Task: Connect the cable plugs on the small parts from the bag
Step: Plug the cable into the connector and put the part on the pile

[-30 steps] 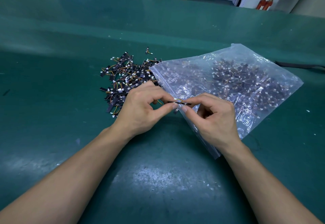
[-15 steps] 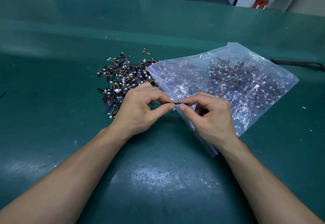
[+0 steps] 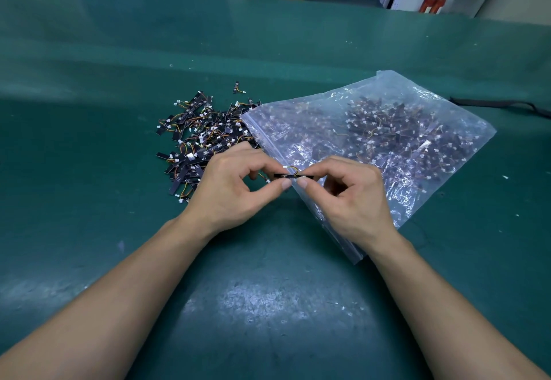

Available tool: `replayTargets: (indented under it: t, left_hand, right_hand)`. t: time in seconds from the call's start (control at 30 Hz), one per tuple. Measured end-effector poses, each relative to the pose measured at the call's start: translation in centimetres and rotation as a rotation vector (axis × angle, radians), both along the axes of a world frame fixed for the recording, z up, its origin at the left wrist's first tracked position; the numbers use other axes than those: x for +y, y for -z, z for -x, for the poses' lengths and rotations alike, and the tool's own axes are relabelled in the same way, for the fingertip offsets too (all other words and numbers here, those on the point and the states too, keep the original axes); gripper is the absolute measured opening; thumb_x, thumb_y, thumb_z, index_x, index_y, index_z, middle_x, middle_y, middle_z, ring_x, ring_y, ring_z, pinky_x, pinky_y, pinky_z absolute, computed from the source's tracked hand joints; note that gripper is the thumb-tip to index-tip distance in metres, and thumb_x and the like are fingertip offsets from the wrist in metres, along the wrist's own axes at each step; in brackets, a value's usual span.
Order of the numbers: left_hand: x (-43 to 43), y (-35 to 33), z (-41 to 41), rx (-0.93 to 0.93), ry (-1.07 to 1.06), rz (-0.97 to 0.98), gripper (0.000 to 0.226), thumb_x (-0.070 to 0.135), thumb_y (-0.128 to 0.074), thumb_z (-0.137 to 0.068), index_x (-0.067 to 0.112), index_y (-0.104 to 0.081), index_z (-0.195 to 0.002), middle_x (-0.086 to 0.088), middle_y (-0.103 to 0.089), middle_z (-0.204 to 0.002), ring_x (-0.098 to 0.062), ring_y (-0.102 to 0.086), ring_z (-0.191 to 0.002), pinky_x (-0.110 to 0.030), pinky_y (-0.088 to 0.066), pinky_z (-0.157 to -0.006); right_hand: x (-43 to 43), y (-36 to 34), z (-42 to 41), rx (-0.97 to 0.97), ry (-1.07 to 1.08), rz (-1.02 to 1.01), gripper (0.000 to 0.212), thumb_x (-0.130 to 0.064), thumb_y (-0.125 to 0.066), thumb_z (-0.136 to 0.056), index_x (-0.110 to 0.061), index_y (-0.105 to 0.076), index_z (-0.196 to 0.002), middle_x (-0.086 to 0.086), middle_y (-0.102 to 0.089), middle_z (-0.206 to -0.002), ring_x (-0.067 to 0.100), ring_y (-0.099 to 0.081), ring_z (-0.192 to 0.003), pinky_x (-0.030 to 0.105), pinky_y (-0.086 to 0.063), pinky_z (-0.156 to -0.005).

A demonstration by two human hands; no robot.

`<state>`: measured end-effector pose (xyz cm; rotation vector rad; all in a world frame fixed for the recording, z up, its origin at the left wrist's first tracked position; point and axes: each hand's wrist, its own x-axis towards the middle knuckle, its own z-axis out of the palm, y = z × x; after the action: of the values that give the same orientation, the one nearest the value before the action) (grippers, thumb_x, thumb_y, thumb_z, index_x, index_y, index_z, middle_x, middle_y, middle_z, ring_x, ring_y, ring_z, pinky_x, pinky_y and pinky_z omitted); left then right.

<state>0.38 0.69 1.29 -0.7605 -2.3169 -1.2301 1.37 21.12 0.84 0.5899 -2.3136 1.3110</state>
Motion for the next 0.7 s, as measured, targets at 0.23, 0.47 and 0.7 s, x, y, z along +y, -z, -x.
replayTargets:
  t: [0.23,0.47,0.7]
  left_hand:
    - [-0.11,0.06,0.09,0.010,-0.021,0.017,0.003,0.017,-0.077,-0.083,0.019,-0.077,-0.084,0.017,-0.064,-0.073,-0.003,-0.051,-0.074,-0.015,-0.038,-0.066]
    - [-0.29,0.01,0.04,0.001,-0.009,0.015,0.005,0.018,-0.078,-0.081,0.017,-0.077,-0.085,0.017,-0.065,-0.075,-0.002,-0.050,-0.074,-0.015,-0.039,-0.066]
    - [-0.48,0.10,0.13,0.014,-0.022,0.014,0.004,0.019,-0.078,-0.082,0.023,-0.076,-0.082,0.026,-0.060,-0.074,0.001,-0.050,-0.074,-0.011,-0.037,-0.066]
  right_hand:
    - [-0.02,0.04,-0.15,-0.012,-0.022,0.017,0.005,-0.014,-0.079,-0.080,-0.016,-0.077,-0.084,-0.014,-0.066,-0.074,0.010,-0.048,-0.047,0.011,-0.035,-0.053]
    - [-0.25,0.03,0.07,0.007,0.005,-0.008,0.004,-0.015,-0.078,-0.084,-0.018,-0.078,-0.083,-0.011,-0.066,-0.072,0.008,-0.048,-0.050,0.011,-0.035,-0.055]
    - [-0.40,0.07,-0.10,-0.044,-0.032,0.023,0.008,-0.016,-0.078,-0.080,-0.023,-0.075,-0.084,-0.019,-0.064,-0.072,0.014,-0.048,-0.046,0.011,-0.034,-0.053]
